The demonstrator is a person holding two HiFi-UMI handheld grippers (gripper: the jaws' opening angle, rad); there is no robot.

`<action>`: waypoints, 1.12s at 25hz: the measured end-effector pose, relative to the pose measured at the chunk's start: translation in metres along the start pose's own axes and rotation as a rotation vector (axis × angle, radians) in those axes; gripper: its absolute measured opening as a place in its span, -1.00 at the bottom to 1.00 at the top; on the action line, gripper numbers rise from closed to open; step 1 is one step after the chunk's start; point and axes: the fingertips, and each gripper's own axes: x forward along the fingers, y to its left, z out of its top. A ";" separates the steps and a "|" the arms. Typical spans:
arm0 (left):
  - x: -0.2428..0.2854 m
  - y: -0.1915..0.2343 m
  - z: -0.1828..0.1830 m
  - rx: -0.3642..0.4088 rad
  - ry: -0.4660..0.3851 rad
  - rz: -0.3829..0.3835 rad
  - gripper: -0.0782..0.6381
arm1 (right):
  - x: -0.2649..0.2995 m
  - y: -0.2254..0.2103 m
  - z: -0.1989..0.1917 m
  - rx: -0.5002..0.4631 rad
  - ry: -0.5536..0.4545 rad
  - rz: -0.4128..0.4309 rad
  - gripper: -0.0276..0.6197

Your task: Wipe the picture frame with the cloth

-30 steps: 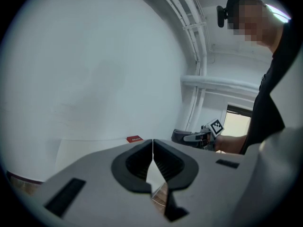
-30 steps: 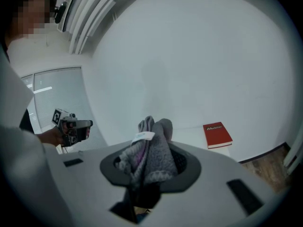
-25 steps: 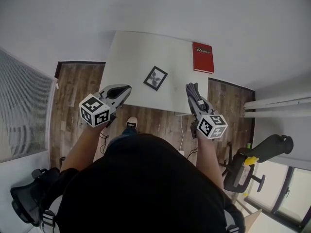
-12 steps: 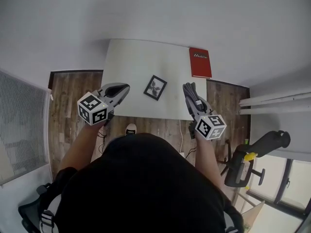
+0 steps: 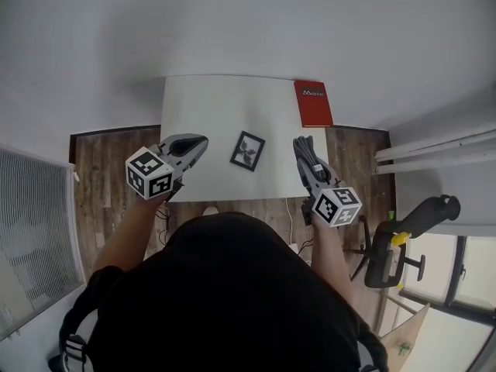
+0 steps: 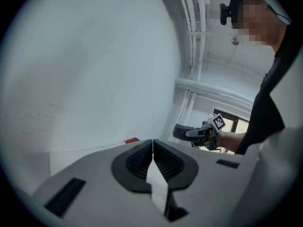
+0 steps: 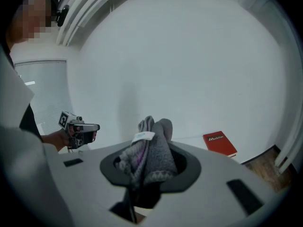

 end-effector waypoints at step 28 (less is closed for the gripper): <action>-0.019 0.040 -0.015 -0.028 0.008 -0.036 -0.75 | 0.038 0.027 0.018 0.040 -0.018 0.021 -0.60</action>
